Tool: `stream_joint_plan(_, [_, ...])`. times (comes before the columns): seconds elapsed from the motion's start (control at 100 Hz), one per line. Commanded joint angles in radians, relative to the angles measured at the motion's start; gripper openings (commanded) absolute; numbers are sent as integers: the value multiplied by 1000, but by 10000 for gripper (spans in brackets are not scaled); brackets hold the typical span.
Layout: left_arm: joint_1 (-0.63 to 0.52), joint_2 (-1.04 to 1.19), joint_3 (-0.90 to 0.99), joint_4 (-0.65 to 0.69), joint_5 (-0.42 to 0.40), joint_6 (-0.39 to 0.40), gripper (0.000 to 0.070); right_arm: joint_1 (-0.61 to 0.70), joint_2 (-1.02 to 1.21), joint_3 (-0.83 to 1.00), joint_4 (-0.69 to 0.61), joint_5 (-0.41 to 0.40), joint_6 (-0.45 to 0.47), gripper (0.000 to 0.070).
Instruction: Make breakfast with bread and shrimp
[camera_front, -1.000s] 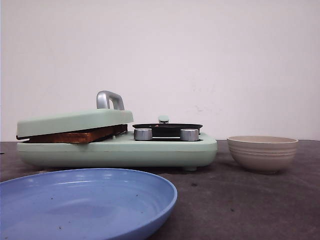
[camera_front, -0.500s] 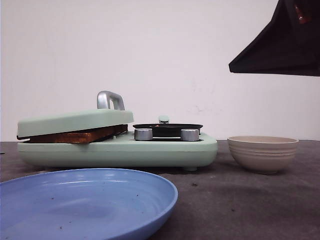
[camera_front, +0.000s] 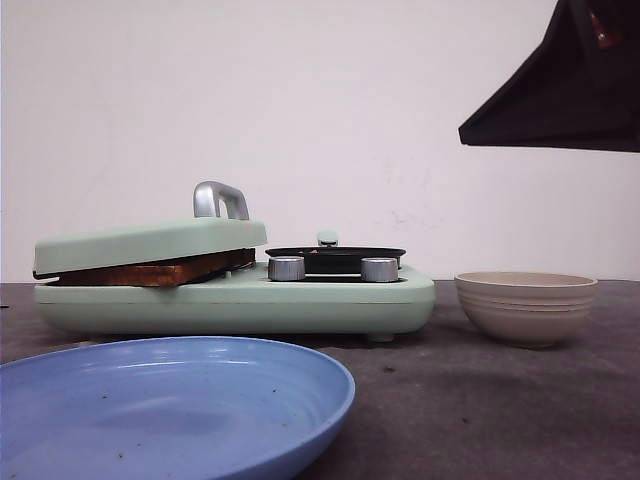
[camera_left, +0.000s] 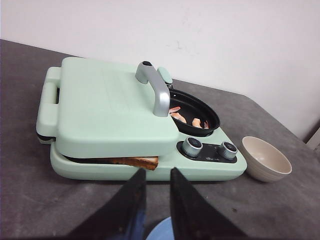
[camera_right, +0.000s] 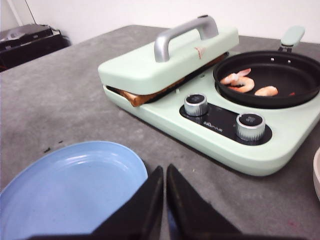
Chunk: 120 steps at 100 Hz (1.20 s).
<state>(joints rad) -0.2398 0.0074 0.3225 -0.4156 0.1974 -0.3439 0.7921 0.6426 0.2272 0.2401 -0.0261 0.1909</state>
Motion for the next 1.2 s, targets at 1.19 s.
stream_joint_plan(1.19, [159, -5, -309, 227, -158, 219, 26, 11, 2, 3, 14, 1, 11, 1])
